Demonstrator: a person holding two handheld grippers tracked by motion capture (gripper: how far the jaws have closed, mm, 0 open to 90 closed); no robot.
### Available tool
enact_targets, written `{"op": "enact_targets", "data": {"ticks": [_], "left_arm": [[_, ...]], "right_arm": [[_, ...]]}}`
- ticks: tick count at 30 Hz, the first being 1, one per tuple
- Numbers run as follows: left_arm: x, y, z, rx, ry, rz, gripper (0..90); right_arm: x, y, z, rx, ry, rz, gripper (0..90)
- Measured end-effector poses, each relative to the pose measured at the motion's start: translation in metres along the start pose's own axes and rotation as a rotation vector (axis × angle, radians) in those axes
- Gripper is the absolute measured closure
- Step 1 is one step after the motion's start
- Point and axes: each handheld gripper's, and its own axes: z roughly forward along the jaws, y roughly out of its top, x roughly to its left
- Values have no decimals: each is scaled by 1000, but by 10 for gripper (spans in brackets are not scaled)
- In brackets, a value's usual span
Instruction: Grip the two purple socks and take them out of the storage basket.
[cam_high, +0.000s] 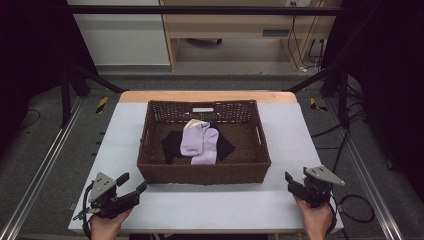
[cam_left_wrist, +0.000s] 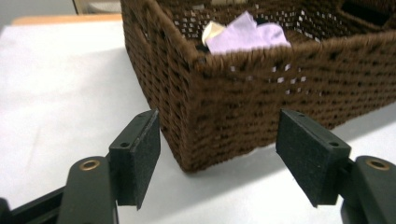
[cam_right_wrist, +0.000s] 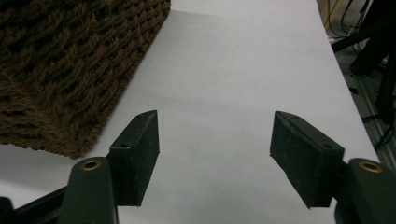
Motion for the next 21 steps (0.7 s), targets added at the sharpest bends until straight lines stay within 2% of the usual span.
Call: {"op": "enact_targets", "data": {"ticks": [1,2,9,15,17,21], "left_arm": [[0,0,0,0,0,0,302],[0,2,-1,-7,2,-1,302],[2,21,-4,-58,7,-2,295],[7,38,-9,-95,-3,-8,290],[8,47,-9,-111,0,8,290],[9,58,-6,-130,-6,8,289]], "right_arm": [[0,0,0,0,0,0,326],[0,0,0,-1,24,4,312],[5,1,0,-11,31,-28,313],[2,-1,1,-16,48,-13,315],[0,-1,1,-17,44,-1,316],[-1,-2,2,-14,20,-3,322]]}}
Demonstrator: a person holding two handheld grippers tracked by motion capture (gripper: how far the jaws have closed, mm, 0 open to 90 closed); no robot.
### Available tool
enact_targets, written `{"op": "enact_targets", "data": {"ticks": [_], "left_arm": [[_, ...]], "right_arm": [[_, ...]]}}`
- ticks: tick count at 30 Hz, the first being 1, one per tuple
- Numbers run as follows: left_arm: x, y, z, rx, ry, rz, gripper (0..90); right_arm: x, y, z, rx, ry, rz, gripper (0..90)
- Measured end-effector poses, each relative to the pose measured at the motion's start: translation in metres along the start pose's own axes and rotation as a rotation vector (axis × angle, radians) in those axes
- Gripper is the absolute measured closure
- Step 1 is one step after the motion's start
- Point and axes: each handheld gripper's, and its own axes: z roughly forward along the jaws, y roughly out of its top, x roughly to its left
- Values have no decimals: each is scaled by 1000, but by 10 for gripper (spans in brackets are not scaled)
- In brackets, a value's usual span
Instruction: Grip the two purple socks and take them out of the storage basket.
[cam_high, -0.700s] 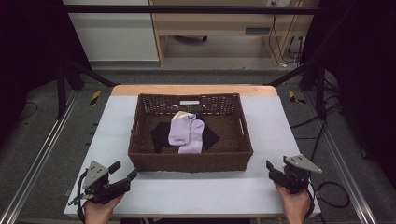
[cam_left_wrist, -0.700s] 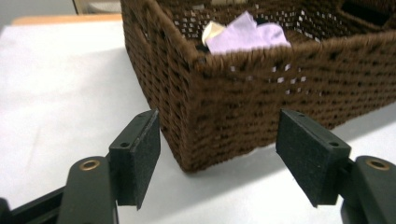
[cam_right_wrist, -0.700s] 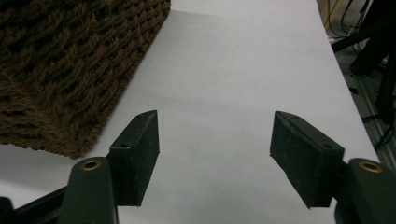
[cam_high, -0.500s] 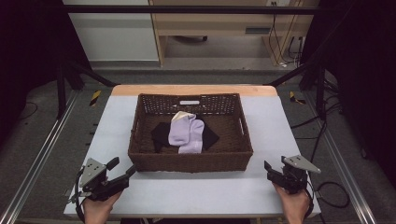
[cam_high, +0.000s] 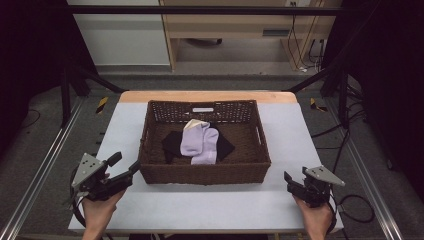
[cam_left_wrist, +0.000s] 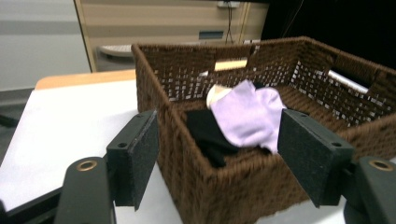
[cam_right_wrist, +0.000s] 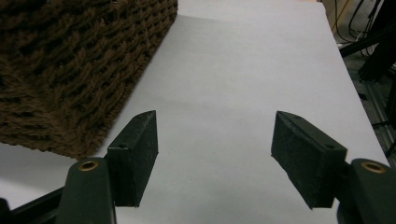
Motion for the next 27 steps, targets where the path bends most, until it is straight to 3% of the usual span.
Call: {"op": "enact_targets", "data": {"ticks": [9,15,22,27], "left_arm": [[-4,25,29,-2,-32,-11,285],[-13,45,58,26,-32,13,282],[-24,60,78,27,-39,32,283],[-32,72,98,49,-22,66,284]], "right_arm": [[0,2,3,-2,-11,-13,305],[0,3,1,-17,-17,-4,279],[1,3,3,-15,-14,-18,269],[2,4,3,-18,-15,-21,268]]}}
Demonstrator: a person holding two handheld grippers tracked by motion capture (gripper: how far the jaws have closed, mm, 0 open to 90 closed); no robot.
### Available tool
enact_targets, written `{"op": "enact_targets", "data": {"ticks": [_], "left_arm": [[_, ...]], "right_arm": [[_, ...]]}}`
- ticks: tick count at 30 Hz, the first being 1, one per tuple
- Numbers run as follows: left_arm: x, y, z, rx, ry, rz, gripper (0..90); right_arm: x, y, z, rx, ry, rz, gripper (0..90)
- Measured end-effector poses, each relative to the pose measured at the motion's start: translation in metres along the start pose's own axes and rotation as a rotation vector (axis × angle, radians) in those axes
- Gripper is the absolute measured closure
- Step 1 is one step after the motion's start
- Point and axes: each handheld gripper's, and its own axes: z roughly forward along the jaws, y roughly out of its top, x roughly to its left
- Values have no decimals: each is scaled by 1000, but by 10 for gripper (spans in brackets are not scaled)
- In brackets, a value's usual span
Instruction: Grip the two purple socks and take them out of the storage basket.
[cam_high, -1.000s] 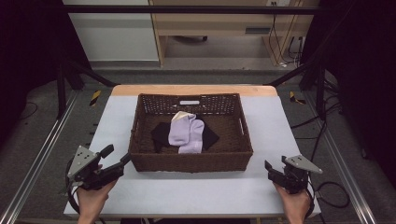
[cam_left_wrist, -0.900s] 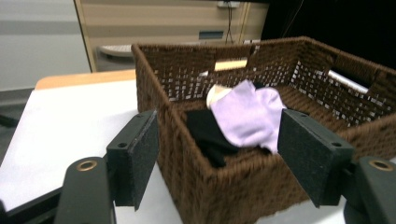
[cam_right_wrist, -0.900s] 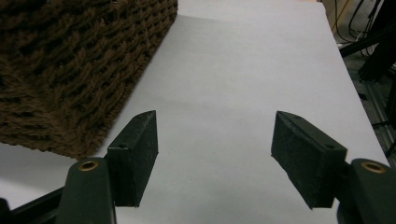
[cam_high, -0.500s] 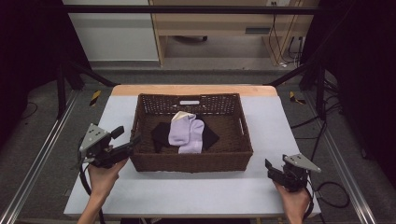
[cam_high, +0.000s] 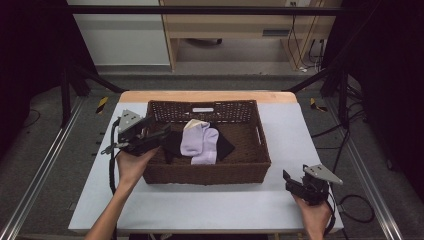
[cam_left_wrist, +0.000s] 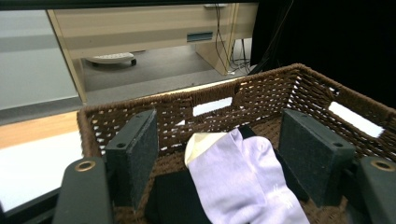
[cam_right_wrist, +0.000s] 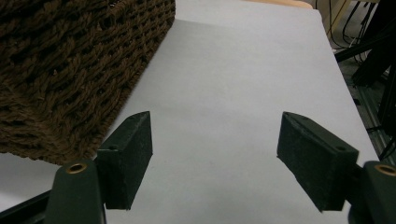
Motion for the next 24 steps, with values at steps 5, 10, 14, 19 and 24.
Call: {"op": "enact_targets", "data": {"ticks": [5,10,14,19,24], "left_arm": [[-5,8,13,-1,-2,25,311],[-9,12,30,12,-15,53,378],[-12,14,44,23,-7,71,405],[-13,12,65,67,-3,82,445],[-14,10,84,108,5,97,468]], "right_arm": [[0,0,1,0,1,2,268],[1,1,2,3,0,2,267],[1,1,2,3,4,-6,259],[2,1,4,11,4,-14,258],[1,1,4,12,2,-12,258]]}}
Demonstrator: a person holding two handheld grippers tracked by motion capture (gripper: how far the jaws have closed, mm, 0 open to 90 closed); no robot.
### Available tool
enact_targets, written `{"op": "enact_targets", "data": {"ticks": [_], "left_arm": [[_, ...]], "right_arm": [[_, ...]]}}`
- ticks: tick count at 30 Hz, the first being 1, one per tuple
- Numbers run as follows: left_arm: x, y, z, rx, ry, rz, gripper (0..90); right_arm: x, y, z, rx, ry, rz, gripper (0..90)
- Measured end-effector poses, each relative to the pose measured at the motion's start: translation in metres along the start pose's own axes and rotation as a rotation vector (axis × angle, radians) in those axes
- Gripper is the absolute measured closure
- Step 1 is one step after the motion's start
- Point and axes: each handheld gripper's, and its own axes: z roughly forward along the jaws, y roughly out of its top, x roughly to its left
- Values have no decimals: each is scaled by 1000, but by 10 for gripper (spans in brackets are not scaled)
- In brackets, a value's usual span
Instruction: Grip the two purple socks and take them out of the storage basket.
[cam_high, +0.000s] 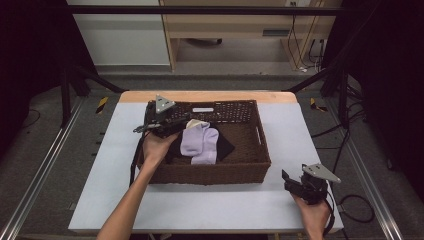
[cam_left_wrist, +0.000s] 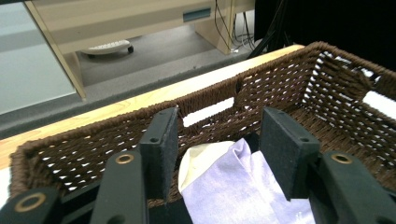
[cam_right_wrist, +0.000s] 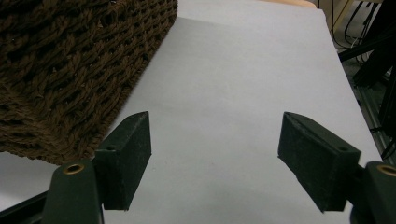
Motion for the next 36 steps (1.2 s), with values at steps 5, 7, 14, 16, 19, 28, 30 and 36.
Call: {"op": "enact_targets", "data": {"ticks": [5,7,14,16,19,28,30,36], "left_arm": [[-3,1,14,27,12,9,477],[-5,2,23,50,19,12,477],[-18,7,45,103,43,52,466],[-21,7,53,128,48,62,446],[-24,5,62,156,45,52,424],[-26,-5,78,259,5,50,421],[-28,-8,84,305,6,62,414],[-33,-13,92,394,27,110,360]], "right_arm": [[0,0,0,-1,0,2,260],[0,0,0,-1,0,1,260],[-1,0,1,6,0,4,260],[-1,0,1,6,1,4,260],[-1,0,1,6,1,3,260],[-1,0,1,12,3,6,260],[-1,0,1,16,2,4,260],[-3,-1,2,16,0,7,260]]}}
